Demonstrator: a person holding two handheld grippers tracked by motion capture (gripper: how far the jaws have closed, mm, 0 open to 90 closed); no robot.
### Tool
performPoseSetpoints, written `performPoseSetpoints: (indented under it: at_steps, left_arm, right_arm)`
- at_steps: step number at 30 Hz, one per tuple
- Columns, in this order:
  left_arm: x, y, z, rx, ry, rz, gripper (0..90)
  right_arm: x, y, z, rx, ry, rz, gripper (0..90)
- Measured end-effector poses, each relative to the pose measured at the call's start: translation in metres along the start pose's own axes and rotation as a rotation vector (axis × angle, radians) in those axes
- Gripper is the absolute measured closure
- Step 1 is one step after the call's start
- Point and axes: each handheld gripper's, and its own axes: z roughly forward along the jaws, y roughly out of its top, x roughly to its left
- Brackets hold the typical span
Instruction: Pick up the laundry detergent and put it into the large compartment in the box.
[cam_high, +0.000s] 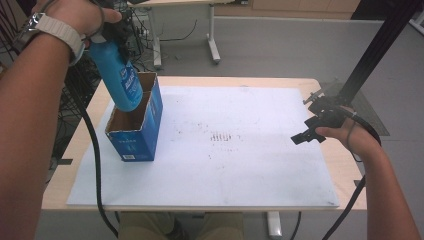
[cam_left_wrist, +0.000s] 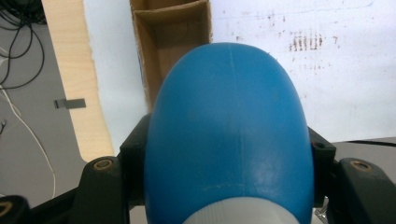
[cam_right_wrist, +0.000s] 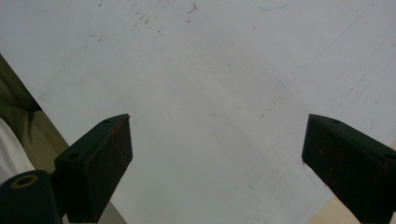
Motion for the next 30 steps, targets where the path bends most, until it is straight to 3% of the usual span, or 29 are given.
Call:
performPoseSetpoints:
  at_steps: [15,30]
  left_arm:
    - [0.015,0.004,0.015,0.0,0.002,-0.033,38.5]
    - [0.021,0.01,0.03,0.011,0.009,-0.044,38.5]
  right_arm:
    - [-0.002,-0.002,0.0,0.0,0.0,0.006,8.4]
    - [-0.003,-0.002,0.003,0.002,0.004,0.01,8.4]
